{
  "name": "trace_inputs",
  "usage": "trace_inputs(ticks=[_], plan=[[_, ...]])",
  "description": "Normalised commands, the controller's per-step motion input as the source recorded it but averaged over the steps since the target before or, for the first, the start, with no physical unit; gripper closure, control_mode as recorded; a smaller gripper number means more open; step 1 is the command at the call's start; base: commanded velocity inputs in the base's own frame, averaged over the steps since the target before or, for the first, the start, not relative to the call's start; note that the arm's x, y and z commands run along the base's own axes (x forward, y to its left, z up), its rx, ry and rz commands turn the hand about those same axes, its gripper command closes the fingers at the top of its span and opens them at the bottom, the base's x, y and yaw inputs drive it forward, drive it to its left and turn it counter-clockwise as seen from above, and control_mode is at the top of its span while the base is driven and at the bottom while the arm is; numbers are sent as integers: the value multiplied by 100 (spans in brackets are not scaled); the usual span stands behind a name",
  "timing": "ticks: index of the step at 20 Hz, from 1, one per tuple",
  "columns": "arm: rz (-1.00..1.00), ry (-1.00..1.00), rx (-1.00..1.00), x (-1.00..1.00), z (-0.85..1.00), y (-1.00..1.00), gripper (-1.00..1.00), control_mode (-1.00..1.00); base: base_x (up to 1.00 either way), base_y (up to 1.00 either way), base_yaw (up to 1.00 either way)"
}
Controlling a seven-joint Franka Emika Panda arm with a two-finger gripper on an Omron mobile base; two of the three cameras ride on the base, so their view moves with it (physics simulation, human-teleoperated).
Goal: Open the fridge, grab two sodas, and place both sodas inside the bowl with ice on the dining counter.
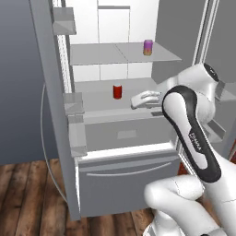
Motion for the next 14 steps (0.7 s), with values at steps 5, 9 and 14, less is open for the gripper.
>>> trace_inputs(ticks=[5,9,14], plan=[[-18,-11,-21,-40,-59,-65,-100,-100,0,0,0],[-24,-5,-17,-19,-38,-26,-100,-100,0,0,0],[-10,1,-12,-2,-30,-25,-100,-100,0,0,0]])
